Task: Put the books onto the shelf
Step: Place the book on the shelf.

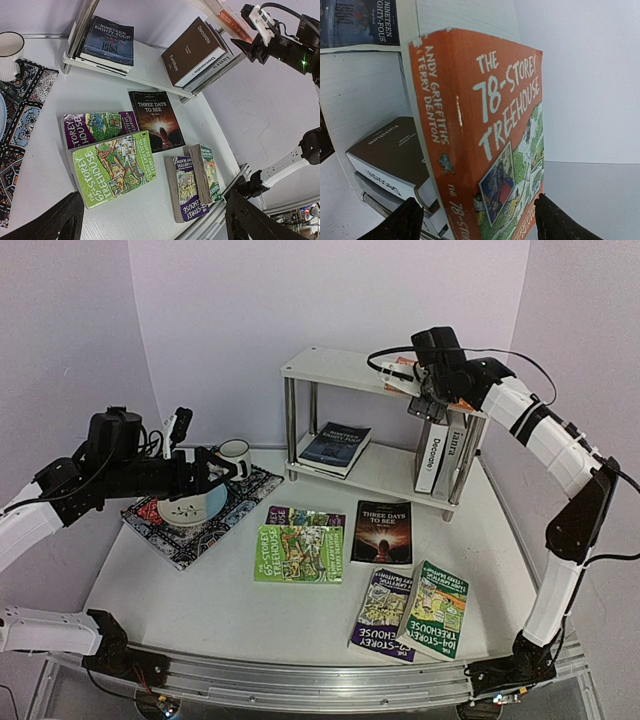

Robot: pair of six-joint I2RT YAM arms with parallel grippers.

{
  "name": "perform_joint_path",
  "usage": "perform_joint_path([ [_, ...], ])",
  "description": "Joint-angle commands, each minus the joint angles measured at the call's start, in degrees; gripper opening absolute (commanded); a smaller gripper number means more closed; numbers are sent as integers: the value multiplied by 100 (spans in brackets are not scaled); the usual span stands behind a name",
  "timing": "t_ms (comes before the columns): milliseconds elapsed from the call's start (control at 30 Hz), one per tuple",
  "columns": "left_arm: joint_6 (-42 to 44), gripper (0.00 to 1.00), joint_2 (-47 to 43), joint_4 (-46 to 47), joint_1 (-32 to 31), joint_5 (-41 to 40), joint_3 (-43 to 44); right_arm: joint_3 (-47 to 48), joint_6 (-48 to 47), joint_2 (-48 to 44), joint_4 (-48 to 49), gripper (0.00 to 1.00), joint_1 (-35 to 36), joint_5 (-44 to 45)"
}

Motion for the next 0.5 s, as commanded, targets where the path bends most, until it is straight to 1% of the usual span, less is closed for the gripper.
perform_joint_path([
  [0, 21, 100, 88, 133, 21, 73, 46, -59, 325, -306, -175, 79, 31, -235],
  [267, -11, 100, 164, 161, 21, 116, 49, -86, 658, -551, -200, 81, 36, -745],
  [467, -13, 100, 186, 207, 21, 118, 30, -358, 895, -1034, -22, 89, 38, -1359],
])
